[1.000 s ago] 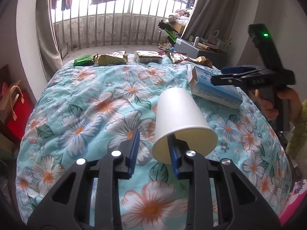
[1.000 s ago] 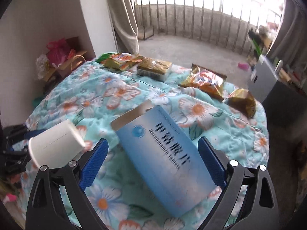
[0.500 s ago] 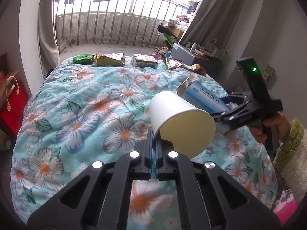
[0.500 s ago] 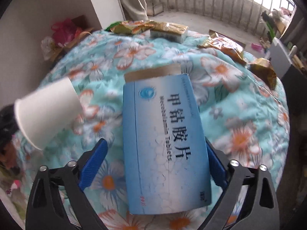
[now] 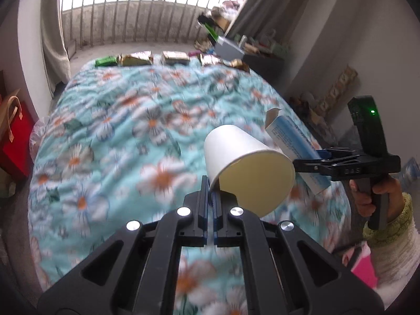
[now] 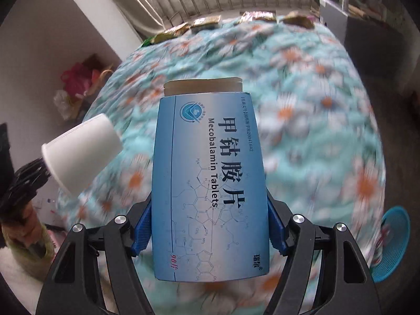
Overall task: Collect trash
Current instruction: 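Grip the white paper cup with the left tool while the right tool grips the blue tablet box, then lift paper cup and tablet box and carry both toward the wastebasket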
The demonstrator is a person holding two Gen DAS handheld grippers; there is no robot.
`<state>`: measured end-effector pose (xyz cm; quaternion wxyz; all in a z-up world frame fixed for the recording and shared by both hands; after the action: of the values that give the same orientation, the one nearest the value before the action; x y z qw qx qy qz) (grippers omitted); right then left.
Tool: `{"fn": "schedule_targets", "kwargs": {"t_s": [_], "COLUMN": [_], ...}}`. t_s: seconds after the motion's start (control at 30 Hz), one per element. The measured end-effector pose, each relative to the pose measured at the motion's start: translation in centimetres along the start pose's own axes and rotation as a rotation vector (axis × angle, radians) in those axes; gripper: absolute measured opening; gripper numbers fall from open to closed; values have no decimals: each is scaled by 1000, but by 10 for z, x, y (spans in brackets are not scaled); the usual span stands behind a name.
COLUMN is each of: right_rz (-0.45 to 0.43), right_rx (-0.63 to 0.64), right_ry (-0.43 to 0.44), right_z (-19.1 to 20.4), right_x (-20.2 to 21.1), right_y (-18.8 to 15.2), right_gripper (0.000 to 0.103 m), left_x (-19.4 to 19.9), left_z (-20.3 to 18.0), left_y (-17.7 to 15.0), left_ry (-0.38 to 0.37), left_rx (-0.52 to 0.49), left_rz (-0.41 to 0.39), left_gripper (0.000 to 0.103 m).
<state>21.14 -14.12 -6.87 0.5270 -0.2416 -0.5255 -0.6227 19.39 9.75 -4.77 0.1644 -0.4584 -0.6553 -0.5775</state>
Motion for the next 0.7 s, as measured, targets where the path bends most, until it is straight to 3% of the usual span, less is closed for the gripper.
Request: {"fn": "schedule_targets", "kwargs": {"t_s": [0.1, 0.27, 0.37, 0.7], "right_rz": [4, -42, -58, -98], "right_rx": [-10, -16, -13, -14], "right_ry": [-24, -113, -165, -216], "right_z": [3, 4, 6, 8], "right_x": [4, 4, 2, 1], "right_y": [-32, -50, -52, -46], "right_gripper": [70, 71, 77, 77], "left_x": [4, -4, -10, -27], "left_z": [-4, -8, -13, -24], "left_y": [-19, -33, -31, -21], "left_ry": [7, -5, -11, 22], "left_rx": [-21, 18, 14, -26], "left_rz": [44, 64, 57, 17], "left_gripper": [1, 1, 1, 1]}}
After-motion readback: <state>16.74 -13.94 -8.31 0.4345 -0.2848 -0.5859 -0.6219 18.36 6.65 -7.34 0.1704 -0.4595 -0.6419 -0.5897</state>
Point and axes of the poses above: each gripper's, at about its wrist camera, not at the fingertips, and x roughly against the way its jaws point, z to its left, y to its top, the point moved 5 cm from there along -x, roughly the way its jaws point, and after that the axes turned 1 degree about y, right-handed, at the moved point
